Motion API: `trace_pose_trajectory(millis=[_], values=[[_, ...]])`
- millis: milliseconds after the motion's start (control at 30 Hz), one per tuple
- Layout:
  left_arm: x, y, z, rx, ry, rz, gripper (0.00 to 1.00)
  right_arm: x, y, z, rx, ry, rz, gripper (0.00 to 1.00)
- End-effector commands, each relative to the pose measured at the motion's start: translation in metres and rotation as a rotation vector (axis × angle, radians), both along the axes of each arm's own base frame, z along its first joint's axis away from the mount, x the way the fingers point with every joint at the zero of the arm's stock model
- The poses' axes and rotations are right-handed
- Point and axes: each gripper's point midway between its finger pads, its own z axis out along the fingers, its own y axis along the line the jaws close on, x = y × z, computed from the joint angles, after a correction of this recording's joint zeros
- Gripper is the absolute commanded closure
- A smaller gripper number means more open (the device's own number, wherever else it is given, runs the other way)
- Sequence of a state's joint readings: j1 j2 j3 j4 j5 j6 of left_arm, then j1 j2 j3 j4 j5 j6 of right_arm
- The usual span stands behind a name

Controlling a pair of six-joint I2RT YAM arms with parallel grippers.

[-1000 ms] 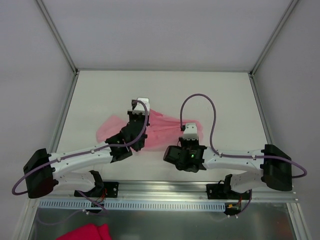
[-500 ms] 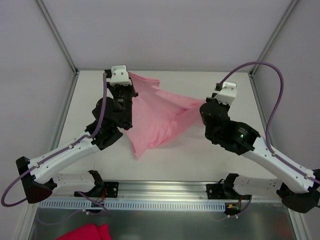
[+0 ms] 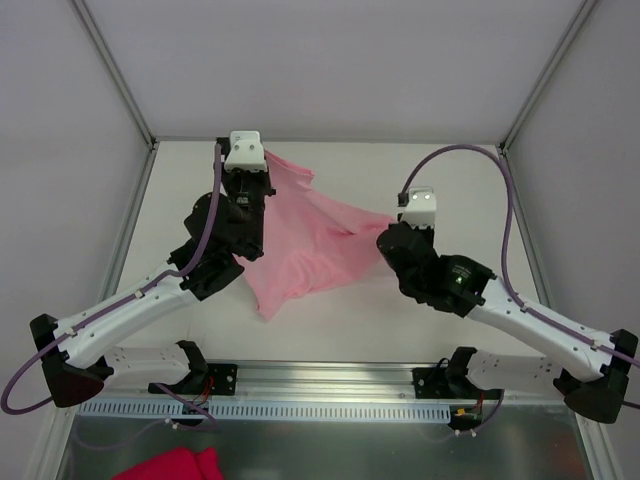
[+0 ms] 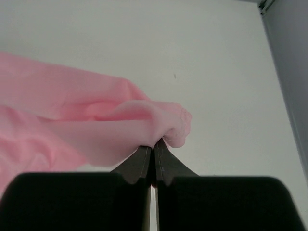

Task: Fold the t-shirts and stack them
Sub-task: Flatten out the tshirt

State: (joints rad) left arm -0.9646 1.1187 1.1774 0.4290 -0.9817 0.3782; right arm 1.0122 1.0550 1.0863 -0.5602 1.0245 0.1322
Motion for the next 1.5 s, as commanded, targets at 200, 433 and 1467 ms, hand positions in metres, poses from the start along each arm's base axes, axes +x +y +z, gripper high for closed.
trace_pose_trajectory(millis=[200,433,1467], values=[[0.003,-0.008,0.005,-0.004,-0.017,-0.038,1.00,-0.051,0.025,-0.063,0.001,-0.029,0.062,0.31],[0.009,-0.017,-0.006,0.017,-0.001,-0.038,1.00,-0.043,0.038,-0.070,-0.051,-0.055,0.042,0.13],[0.003,-0.016,-0.055,0.007,0.082,-0.066,1.00,0.037,0.076,-0.235,0.230,0.330,0.124,0.37]])
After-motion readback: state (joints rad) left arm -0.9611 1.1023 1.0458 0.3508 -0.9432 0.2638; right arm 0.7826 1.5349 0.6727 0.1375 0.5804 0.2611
